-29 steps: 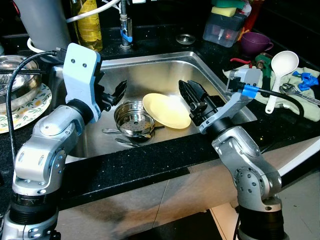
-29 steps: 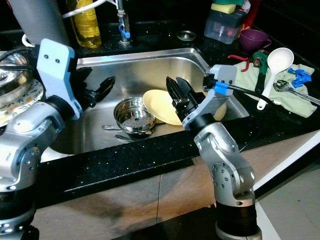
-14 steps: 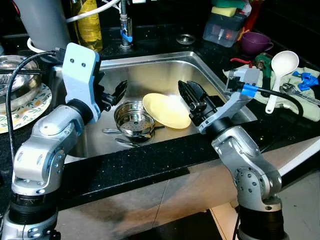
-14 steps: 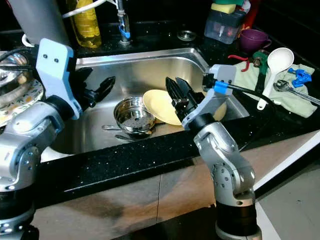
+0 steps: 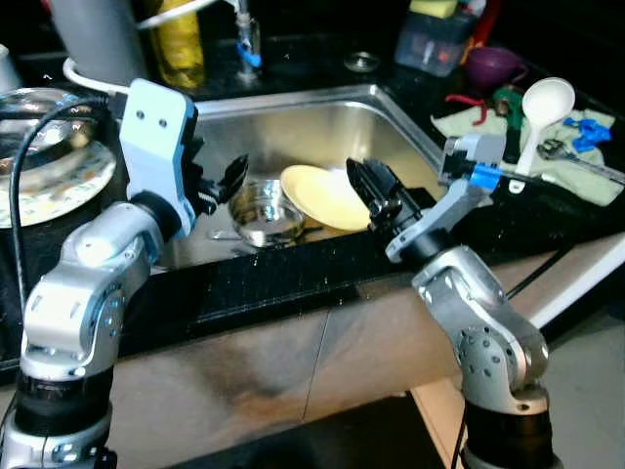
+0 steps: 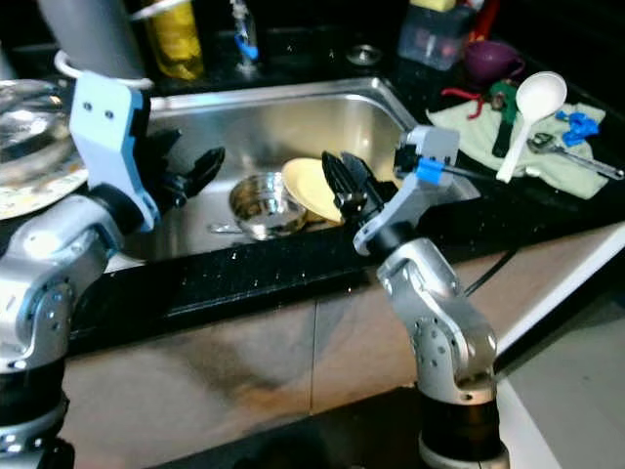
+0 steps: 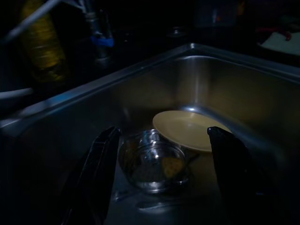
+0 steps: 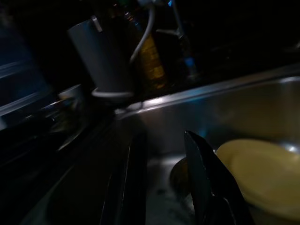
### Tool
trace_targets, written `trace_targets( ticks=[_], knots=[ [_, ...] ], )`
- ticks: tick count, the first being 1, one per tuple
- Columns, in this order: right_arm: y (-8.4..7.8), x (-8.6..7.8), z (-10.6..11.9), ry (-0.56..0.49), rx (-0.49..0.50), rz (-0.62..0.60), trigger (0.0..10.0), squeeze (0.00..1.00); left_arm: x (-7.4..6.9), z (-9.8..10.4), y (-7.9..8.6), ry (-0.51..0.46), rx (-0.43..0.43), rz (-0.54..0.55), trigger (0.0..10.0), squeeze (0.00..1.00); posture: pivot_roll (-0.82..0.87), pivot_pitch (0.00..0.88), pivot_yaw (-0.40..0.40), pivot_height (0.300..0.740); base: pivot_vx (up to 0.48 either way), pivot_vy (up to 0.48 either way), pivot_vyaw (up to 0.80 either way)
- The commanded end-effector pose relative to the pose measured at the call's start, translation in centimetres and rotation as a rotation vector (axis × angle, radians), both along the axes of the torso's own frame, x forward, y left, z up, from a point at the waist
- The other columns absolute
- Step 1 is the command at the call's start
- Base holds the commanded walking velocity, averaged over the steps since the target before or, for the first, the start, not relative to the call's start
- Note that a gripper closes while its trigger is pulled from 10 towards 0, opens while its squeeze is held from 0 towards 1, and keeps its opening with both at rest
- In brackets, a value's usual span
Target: Kitchen organization
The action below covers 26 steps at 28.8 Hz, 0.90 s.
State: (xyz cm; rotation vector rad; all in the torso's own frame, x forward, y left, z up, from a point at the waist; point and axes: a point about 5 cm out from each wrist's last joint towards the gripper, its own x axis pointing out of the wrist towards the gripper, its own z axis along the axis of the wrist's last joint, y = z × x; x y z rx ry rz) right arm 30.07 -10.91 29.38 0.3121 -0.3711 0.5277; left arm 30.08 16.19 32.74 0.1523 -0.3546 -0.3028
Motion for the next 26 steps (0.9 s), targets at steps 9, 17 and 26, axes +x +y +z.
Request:
trace_targets(
  ticks=[9, 17, 26],
  knots=[
    [0.1, -0.5, 0.0, 0.004, -0.001, 0.024, 10.0, 0.00, -0.3, -0.7, 0.0, 0.049, 0.027, 0.019, 10.0, 0.00, -0.03, 0.220, -0.035, 0.740, -0.116, 0.000, 0.00],
    [0.5, -0.9, -0.7, 0.031, -0.011, 0.060, 10.0, 0.00, -0.3, -2.7, 0.4, 0.149, 0.028, 0.068, 10.0, 0.00, -0.03, 0.227, -0.047, 0.740, 0.000, 0.000, 0.00],
    [0.9, -1.2, -1.1, 0.053, -0.031, 0.101, 10.0, 0.00, -0.6, -4.0, 0.7, 0.211, 0.020, 0.086, 10.0, 0.00, -0.03, 0.228, -0.051, 0.740, 0.000, 0.000, 0.00]
  ],
)
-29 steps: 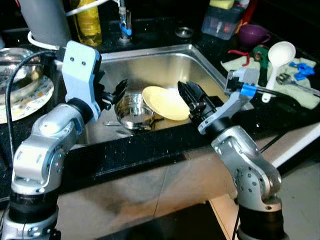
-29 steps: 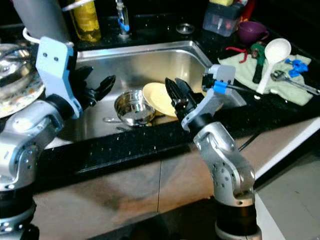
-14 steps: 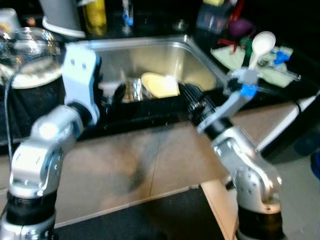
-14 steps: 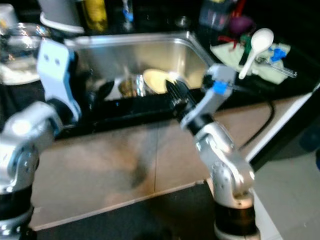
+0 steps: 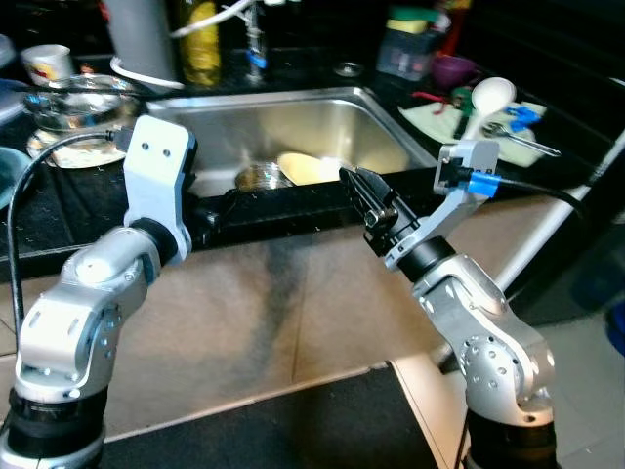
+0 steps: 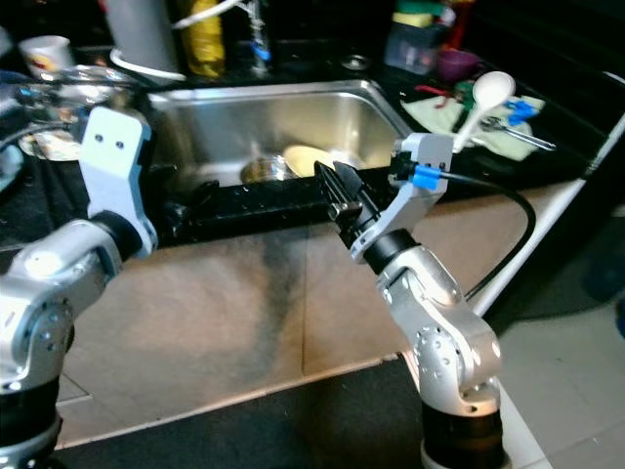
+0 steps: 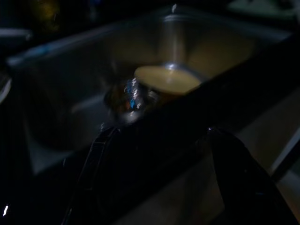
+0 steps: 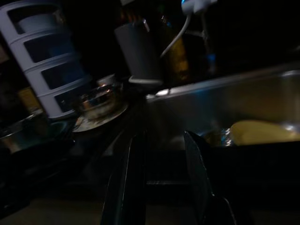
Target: Kitchen organization
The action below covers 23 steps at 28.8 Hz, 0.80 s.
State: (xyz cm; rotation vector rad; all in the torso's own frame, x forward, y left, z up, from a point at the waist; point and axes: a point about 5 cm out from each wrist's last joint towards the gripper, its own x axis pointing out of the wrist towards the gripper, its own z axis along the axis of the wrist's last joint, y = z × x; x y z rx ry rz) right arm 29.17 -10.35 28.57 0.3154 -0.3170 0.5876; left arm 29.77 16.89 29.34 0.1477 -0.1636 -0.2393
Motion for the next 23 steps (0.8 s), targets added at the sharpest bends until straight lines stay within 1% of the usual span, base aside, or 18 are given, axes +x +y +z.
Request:
trace_targets(
  ticks=[1, 4, 5, 6, 7, 8, 9, 10, 11, 12, 14, 15, 16, 17, 18, 20, 22, 23],
  knots=[
    [0.5, -0.5, -0.5, 0.024, -0.022, 0.054, 10.0, 0.00, -0.4, -1.4, 0.1, 0.050, 0.016, 0.009, 10.0, 0.00, -0.03, 0.228, -0.051, 0.740, 0.000, 0.000, 0.00],
    [0.6, -0.7, -0.8, 0.037, -0.036, 0.076, 10.0, 0.00, -0.6, -2.1, 0.1, 0.072, 0.005, 0.000, 10.0, 0.00, -0.03, 0.229, -0.053, 0.740, 0.000, 0.000, 0.00],
    [0.9, -1.1, -1.3, 0.053, -0.051, 0.127, 10.0, 0.00, -1.0, -3.2, -0.3, 0.118, -0.004, -0.075, 10.0, 0.00, -0.03, 0.229, -0.053, 0.740, 0.000, 0.000, 0.00],
    [1.6, -2.1, -2.3, 0.082, -0.094, 0.235, 10.0, 0.00, -2.2, -5.6, -1.1, 0.220, 0.106, -0.210, 10.0, 0.00, -0.03, 0.228, -0.054, 0.740, 0.000, 0.000, 0.00],
    [1.7, -2.5, -2.8, 0.087, -0.127, 0.264, 10.0, 0.00, -2.8, -6.8, -1.4, 0.265, 0.184, -0.258, 10.0, 0.00, -0.03, 0.227, -0.054, 0.740, 0.000, 0.000, 0.00],
    [1.8, -2.8, -3.2, 0.099, -0.156, 0.282, 10.0, 0.00, -3.3, -7.7, -1.5, 0.300, 0.232, -0.283, 10.0, 0.00, -0.03, 0.227, -0.054, 0.740, 0.000, 0.000, 0.00],
    [1.8, -2.8, -3.2, 0.099, -0.156, 0.282, 10.0, 0.00, -3.3, -7.7, -1.5, 0.300, 0.232, -0.283, 10.0, 0.00, -0.03, 0.227, -0.054, 0.740, 0.000, 0.000, 0.00],
    [1.8, -3.3, -3.8, 0.113, -0.175, 0.308, 10.0, 0.00, -3.6, -8.6, -1.2, 0.343, 0.241, -0.260, 10.0, 0.00, -0.03, 0.225, -0.054, 0.740, 0.000, 0.000, 0.00],
    [1.9, -3.6, -4.4, 0.133, -0.185, 0.329, 10.0, 0.00, -3.6, -9.0, -1.0, 0.350, 0.239, -0.227, 10.0, 0.00, -0.03, 0.225, -0.055, 0.740, 0.000, 0.000, 0.00],
    [1.8, -4.0, -5.3, 0.163, -0.197, 0.353, 10.0, 0.00, -3.6, -9.6, -0.8, 0.372, 0.205, -0.197, 10.0, 0.00, -0.03, 0.222, -0.057, 0.740, 0.000, 0.000, 0.00],
    [1.6, -4.5, -6.7, 0.207, -0.225, 0.377, 10.0, 0.00, -3.7, -10.1, -0.7, 0.372, 0.185, -0.178, 10.0, 0.00, -0.03, 0.220, -0.058, 0.740, 0.000, 0.000, 0.00],
    [1.4, -4.8, -7.9, 0.245, -0.257, 0.398, 10.0, 0.00, -4.0, -10.6, -0.9, 0.378, 0.200, -0.196, 10.0, 0.00, -0.03, 0.217, -0.057, 0.740, 0.000, 0.000, 0.00],
    [1.4, -4.8, -7.9, 0.245, -0.257, 0.398, 10.0, 0.00, -4.0, -10.6, -0.9, 0.378, 0.200, -0.196, 10.0, 0.00, -0.03, 0.217, -0.057, 0.740, 0.000, 0.000, 0.00],
    [0.7, -5.7, -10.0, 0.317, -0.314, 0.439, 10.0, 0.00, -4.9, -11.3, -1.6, 0.387, 0.230, -0.269, 10.0, 0.00, -0.03, 0.217, -0.055, 0.740, 0.000, 0.000, 0.00],
    [0.5, -6.1, -10.8, 0.346, -0.331, 0.455, 10.0, 0.00, -5.3, -11.5, -1.8, 0.391, 0.234, -0.298, 10.0, 0.00, -0.03, 0.217, -0.055, 0.740, 0.000, 0.000, 0.00],
    [0.0, -6.6, -11.9, 0.387, -0.355, 0.469, 10.0, 0.00, -6.0, -12.0, -1.9, 0.424, 0.245, -0.343, 10.0, 0.00, -0.03, 0.217, -0.055, 0.740, 0.000, 0.000, 0.00],
    [-0.1, -6.7, -12.2, 0.399, -0.359, 0.470, 10.0, 0.00, -6.1, -12.5, -1.8, 0.451, 0.256, -0.347, 10.0, 0.00, -0.03, 0.211, -0.051, 0.740, 0.000, 0.000, 0.00],
    [-0.2, -6.5, -12.7, 0.415, -0.370, 0.447, 10.0, 0.00, -6.1, -13.2, -1.5, 0.477, 0.286, -0.323, 10.0, 0.00, -0.03, 0.210, -0.050, 0.740, 0.000, 0.000, 0.00]
  ],
)
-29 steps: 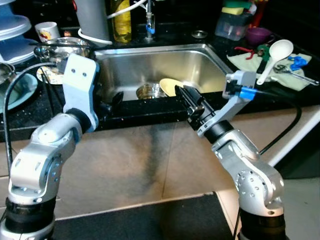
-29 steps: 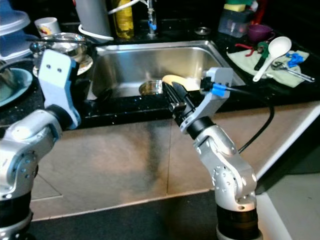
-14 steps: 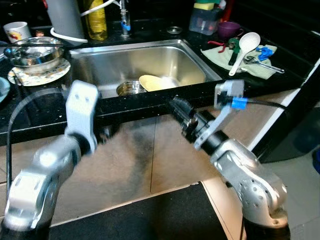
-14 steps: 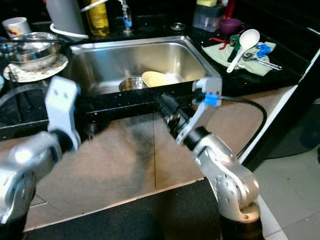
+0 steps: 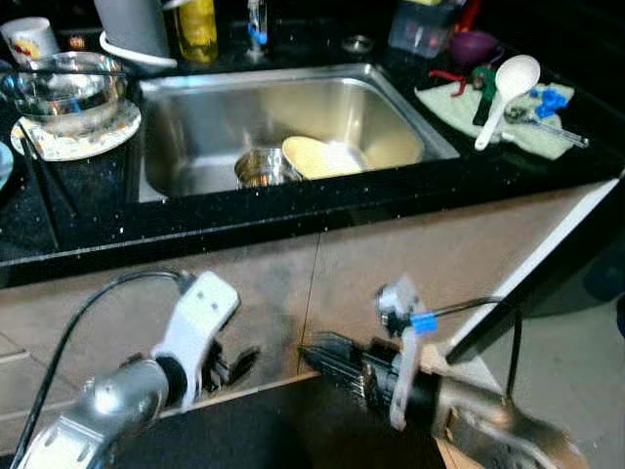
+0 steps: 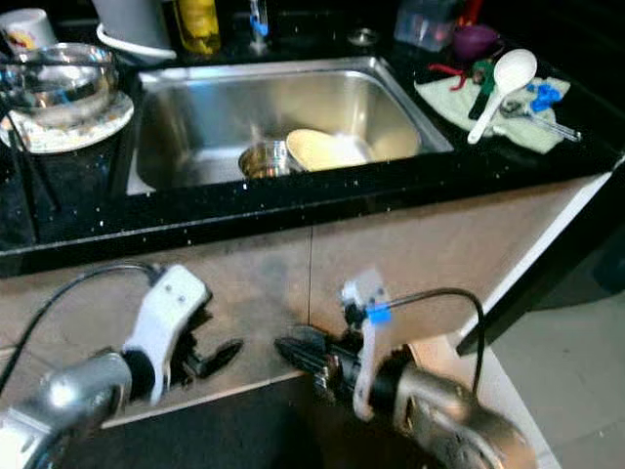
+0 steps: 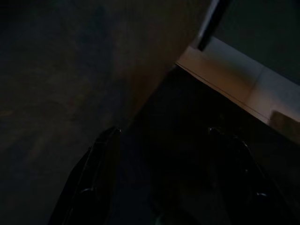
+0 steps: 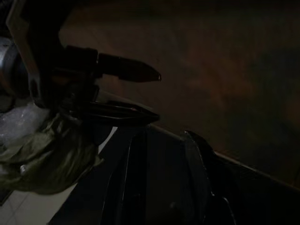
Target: Kitchen organization
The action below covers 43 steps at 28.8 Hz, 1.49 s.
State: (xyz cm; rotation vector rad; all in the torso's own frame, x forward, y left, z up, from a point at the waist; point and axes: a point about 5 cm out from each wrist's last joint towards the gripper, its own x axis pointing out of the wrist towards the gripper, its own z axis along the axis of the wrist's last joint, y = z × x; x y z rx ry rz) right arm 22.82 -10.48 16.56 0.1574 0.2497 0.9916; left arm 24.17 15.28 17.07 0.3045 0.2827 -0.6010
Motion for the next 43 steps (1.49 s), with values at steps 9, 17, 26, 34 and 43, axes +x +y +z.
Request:
trace_targets(
  ticks=[9, 17, 26, 34, 43],
  knots=[
    [-4.1, 2.2, -11.6, 0.232, -0.276, -0.541, 10.0, 0.00, 0.5, -8.2, 2.0, 0.078, 0.146, 0.335, 10.0, 0.00, -0.03, 0.194, -0.046, 0.740, 0.000, 0.000, 0.00],
    [-6.1, 0.8, -18.1, 0.348, -0.413, -0.772, 10.0, 0.00, -0.2, -16.1, 2.7, 0.166, 0.123, 0.533, 10.0, 0.00, -0.03, 0.200, -0.046, 0.740, 0.000, 0.000, 0.00],
    [-5.2, 1.1, -18.5, 0.340, -0.358, -0.749, 10.0, 0.00, -1.5, -17.6, 2.6, 0.243, 0.115, 0.490, 10.0, 0.00, -0.03, 0.203, -0.042, 0.740, 0.000, 0.000, 0.09],
    [-5.2, 1.3, -19.4, 0.312, -0.388, -0.757, 10.0, 0.00, -1.6, -19.4, 2.4, 0.294, 0.099, 0.526, 10.0, 0.00, -0.03, 0.206, -0.041, 0.740, 0.000, 0.000, 0.80],
    [-5.7, 0.1, -20.9, 0.362, -0.417, -0.772, 10.0, 0.00, -1.4, -19.8, 2.7, 0.274, 0.120, 0.539, 10.0, 0.00, -0.04, 0.203, -0.030, 0.740, 0.000, 0.000, 0.80]
  ],
)
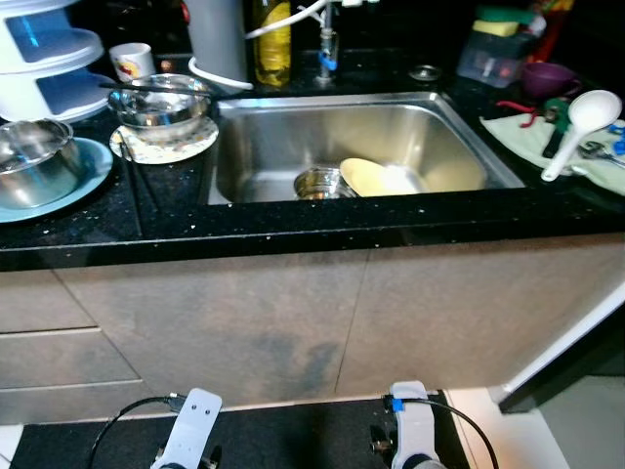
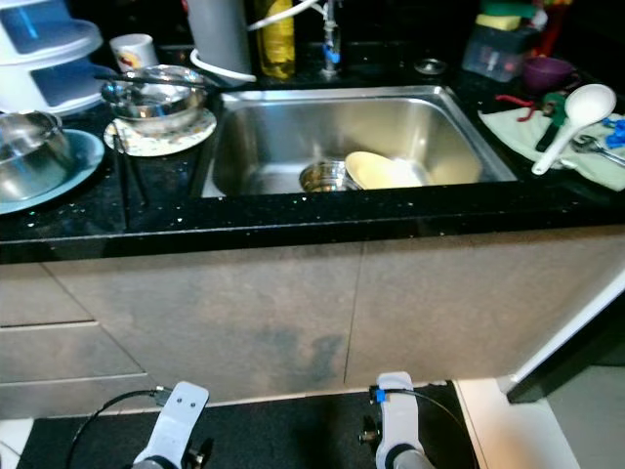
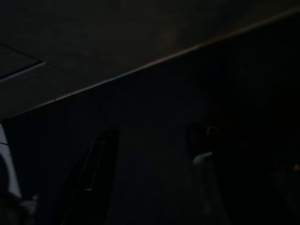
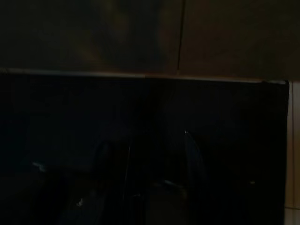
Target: Kitchen organization
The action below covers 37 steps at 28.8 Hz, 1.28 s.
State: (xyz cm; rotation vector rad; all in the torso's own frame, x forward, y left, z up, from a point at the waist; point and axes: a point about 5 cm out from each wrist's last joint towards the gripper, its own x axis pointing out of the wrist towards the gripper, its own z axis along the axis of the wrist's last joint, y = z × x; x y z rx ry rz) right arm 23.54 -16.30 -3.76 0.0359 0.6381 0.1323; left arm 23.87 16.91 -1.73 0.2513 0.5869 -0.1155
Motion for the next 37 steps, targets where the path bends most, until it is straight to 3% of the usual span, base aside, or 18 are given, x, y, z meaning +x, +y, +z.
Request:
trace_targets(
  ticks=[1, 5, 12, 15, 33, 37],
  knots=[
    [0.0, -0.8, -0.9, 0.037, -0.009, -0.017, 10.0, 0.00, -1.0, -1.1, 1.1, 0.046, 0.003, 0.035, 10.0, 0.00, -0.04, 0.203, -0.030, 0.740, 0.000, 0.000, 0.80],
    [-0.5, -1.6, -1.8, 0.103, -0.008, -0.058, 10.0, 0.00, -0.8, -1.5, 1.5, 0.066, 0.041, 0.057, 10.0, 0.00, -0.03, 0.193, -0.035, 0.740, 0.000, 0.000, 0.20],
    [-0.4, -2.4, -2.5, 0.129, -0.018, -0.036, 10.0, 0.00, -0.6, -2.1, 1.4, 0.074, -0.003, 0.083, 10.0, 0.00, -0.04, 0.175, -0.037, 0.740, 0.000, 0.000, 0.00],
    [-0.7, -2.6, -2.8, 0.150, -0.039, -0.045, 10.0, 0.00, -0.8, -2.7, 1.3, 0.101, 0.027, 0.075, 10.0, 0.00, -0.04, 0.170, -0.036, 0.740, 0.000, 0.000, 0.00],
    [-0.9, -3.1, -3.1, 0.152, -0.047, -0.046, 10.0, 0.00, -0.4, -2.6, 0.9, 0.077, -0.034, 0.118, 10.0, 0.00, -0.05, 0.151, -0.030, 0.740, 0.000, 0.000, 0.00],
    [-0.8, -3.1, -3.1, 0.148, -0.044, -0.043, 10.0, 0.00, -0.5, -2.7, 1.0, 0.074, -0.022, 0.109, 10.0, 0.00, -0.05, 0.148, -0.031, 0.740, 0.000, -0.430, 0.00]
  ],
)
